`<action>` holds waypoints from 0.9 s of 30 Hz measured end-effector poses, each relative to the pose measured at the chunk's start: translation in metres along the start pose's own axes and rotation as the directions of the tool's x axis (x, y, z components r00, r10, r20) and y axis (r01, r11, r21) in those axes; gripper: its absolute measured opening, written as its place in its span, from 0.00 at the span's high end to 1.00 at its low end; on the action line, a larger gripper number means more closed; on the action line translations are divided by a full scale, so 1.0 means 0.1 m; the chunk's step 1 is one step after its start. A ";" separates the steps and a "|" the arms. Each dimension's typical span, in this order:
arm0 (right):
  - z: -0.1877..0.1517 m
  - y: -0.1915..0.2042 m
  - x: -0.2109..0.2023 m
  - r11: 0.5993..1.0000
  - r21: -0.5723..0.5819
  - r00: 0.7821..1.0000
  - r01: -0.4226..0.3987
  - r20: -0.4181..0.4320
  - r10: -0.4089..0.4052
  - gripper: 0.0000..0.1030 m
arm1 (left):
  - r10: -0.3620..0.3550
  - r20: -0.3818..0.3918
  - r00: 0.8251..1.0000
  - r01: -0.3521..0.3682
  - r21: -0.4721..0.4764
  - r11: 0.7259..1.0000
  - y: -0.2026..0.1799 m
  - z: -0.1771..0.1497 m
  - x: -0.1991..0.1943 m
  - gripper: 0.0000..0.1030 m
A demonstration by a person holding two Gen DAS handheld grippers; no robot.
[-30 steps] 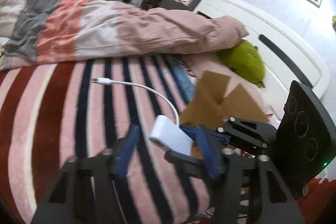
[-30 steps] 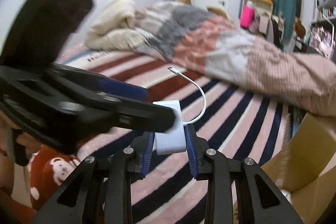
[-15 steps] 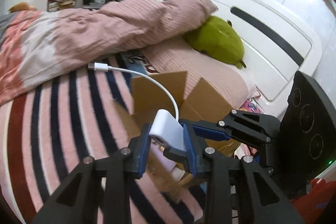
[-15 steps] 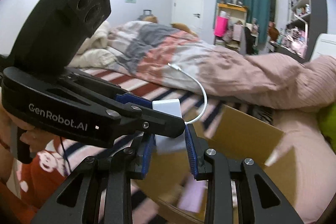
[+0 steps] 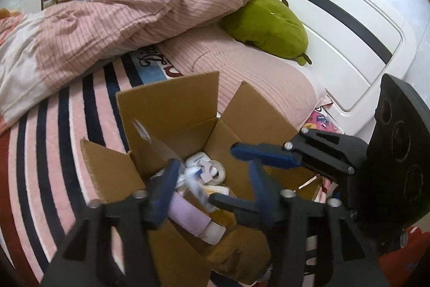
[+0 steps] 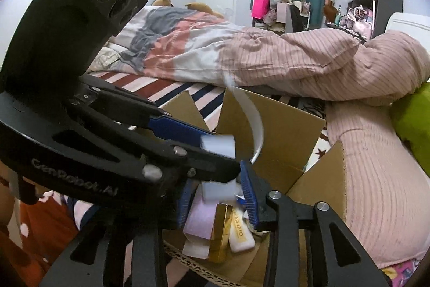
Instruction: Organize rigid objects
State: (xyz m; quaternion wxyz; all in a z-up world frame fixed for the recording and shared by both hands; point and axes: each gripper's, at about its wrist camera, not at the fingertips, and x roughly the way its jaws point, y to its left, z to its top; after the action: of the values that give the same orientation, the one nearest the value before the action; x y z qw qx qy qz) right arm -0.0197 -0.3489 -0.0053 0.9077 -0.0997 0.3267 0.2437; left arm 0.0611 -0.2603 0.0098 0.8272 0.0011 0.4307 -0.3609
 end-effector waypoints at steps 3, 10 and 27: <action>0.00 -0.02 0.00 1.000 0.008 1.000 0.013 0.001 -0.013 0.56 | 0.031 0.011 0.999 -0.031 0.003 1.000 0.02 -0.03 -0.07 0.39; 0.04 0.04 -0.09 1.000 0.012 1.000 0.009 0.025 -0.009 0.28 | 0.100 0.142 0.985 -0.093 -0.055 0.994 0.11 -0.13 -0.54 0.18; 0.28 0.23 -0.44 0.996 0.089 0.975 -0.010 0.223 -0.010 0.12 | 0.530 0.262 0.806 -0.457 -0.294 0.840 0.57 -0.79 -1.62 0.11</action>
State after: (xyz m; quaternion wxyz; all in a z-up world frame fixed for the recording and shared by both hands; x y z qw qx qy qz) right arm -0.0457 -0.3361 0.0445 0.9422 -0.0306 0.2331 0.2385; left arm -0.0205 -0.0968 0.0584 0.9482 -0.0373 0.3058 -0.0779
